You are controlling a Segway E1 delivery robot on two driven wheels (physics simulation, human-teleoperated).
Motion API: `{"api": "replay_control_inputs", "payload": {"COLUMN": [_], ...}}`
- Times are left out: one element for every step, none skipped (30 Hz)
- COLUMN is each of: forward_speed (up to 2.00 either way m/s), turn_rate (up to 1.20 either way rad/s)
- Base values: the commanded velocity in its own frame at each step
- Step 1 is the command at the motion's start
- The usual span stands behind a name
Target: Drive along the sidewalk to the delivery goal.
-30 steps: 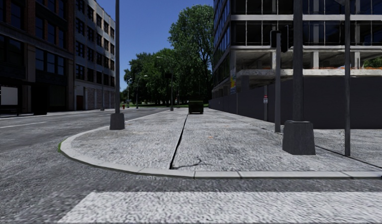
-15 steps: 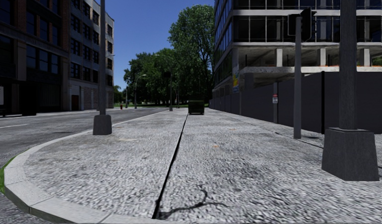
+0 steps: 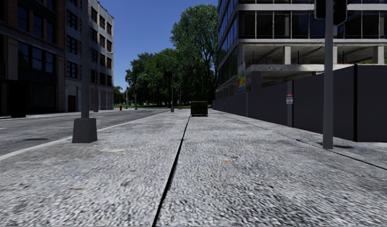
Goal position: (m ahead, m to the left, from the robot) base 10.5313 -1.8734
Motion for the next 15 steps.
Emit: {"api": "replay_control_inputs", "payload": {"forward_speed": [1.40, 1.40, 1.40, 1.40, 1.40, 1.40, 1.40, 1.40, 1.40, 1.40, 1.40, 1.40, 1.40, 1.40, 1.41], "turn_rate": [0.00, 0.00, 0.00, 0.00, 0.00, 0.00, 0.00, 0.00, 0.00, 0.00, 0.00, 0.00, 0.00, 0.00, 0.00]}}
